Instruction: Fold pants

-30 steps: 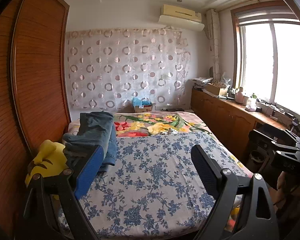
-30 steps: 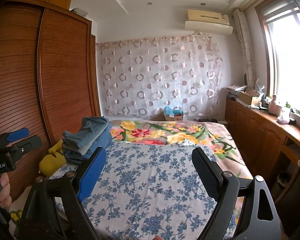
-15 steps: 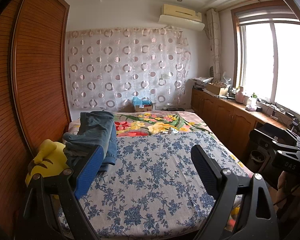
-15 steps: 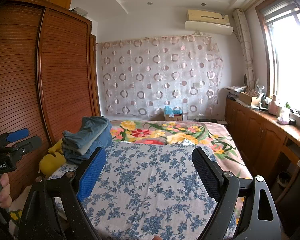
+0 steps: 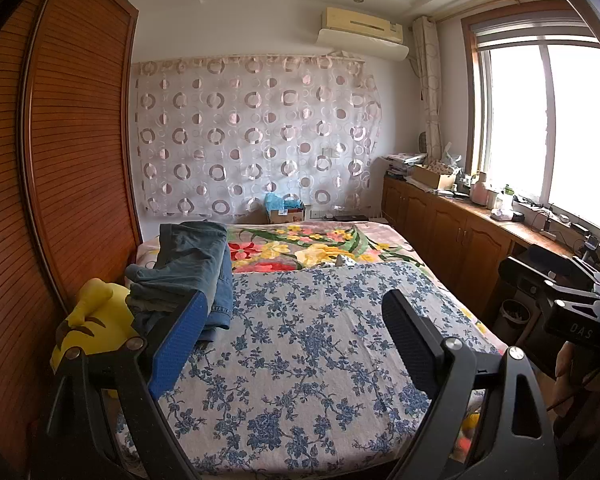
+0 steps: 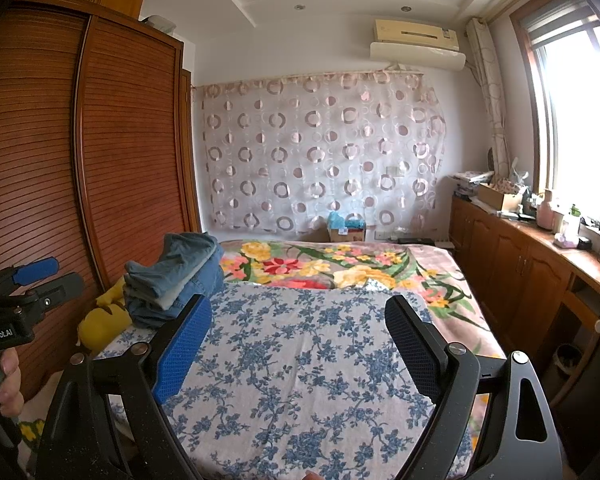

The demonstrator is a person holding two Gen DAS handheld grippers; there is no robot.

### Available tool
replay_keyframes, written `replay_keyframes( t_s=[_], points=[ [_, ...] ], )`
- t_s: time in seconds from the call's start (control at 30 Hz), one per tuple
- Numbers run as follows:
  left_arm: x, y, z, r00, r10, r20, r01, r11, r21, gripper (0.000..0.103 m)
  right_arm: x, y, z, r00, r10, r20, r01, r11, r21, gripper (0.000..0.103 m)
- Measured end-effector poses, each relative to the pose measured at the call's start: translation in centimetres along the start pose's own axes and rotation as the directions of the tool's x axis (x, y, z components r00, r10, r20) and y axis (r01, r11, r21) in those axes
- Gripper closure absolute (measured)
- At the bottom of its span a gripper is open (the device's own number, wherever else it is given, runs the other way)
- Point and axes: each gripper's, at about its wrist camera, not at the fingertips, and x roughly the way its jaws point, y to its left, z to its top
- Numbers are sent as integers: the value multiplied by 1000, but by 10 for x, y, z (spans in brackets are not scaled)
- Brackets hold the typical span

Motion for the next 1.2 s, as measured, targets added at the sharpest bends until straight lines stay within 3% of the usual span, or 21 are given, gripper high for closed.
replay_keyframes(
  t_s=[1.2],
  points=[
    [0, 0, 0, 1000, 1, 1, -1, 1000, 2, 14, -1, -2, -3, 1000, -2, 4, 2, 1000, -1, 13]
  ],
)
